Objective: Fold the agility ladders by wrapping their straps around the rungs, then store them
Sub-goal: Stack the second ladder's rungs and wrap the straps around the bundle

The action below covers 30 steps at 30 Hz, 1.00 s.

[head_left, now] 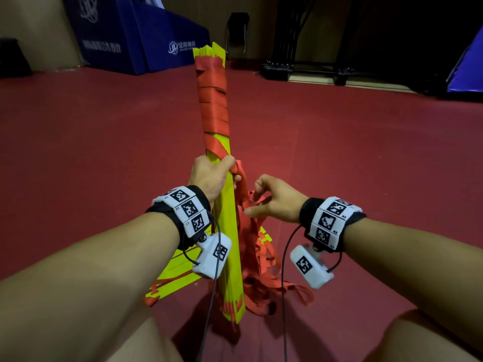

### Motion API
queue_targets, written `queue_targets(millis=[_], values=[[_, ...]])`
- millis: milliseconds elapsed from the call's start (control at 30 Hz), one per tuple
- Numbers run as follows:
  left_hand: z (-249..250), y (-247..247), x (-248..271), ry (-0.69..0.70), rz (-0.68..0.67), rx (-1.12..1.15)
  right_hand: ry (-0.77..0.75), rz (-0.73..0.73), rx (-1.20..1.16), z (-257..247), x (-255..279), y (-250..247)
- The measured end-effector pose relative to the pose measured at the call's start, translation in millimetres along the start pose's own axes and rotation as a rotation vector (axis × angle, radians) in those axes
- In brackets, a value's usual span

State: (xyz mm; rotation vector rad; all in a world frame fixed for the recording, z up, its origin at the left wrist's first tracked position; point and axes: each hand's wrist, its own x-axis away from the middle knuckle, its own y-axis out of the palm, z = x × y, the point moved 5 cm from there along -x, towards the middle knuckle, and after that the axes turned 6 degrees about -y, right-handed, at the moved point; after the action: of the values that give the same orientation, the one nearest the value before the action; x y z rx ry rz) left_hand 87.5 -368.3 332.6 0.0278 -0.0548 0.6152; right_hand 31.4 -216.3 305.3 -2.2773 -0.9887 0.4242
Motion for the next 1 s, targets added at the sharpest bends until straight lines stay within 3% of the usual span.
queue_targets(millis=[200, 367, 500, 633, 833, 1000], values=[[1.8, 3.1, 5.3, -0.005, -0.092, 0.03, 0.008, 0.052, 0.151, 1.5, 2.6, 0.9], [4.2, 11.6, 16.0, -0.049, -0.252, 0.054, 0.024, 0.054, 0.215, -1.1, 3.4, 5.1], [6.8, 11.6, 19.1, -0.043, -0.271, 0.06, -0.003, 0.087, 0.264, -5.3, 0.4, 3.7], [5.2, 10.8, 17.0, -0.035, -0.254, 0.014, -0.008, 0.112, 0.199, 5.4, -5.1, -0.7], [-6.2, 10.8, 10.6, -0.103, -0.282, -0.067, 0.057, 0.315, 0.017, 16.6, -11.2, -25.0], [-5.4, 8.6, 4.6, -0.111, -0.233, -0.057, 0.003, 0.355, -0.161, 10.6, -11.0, -34.6]])
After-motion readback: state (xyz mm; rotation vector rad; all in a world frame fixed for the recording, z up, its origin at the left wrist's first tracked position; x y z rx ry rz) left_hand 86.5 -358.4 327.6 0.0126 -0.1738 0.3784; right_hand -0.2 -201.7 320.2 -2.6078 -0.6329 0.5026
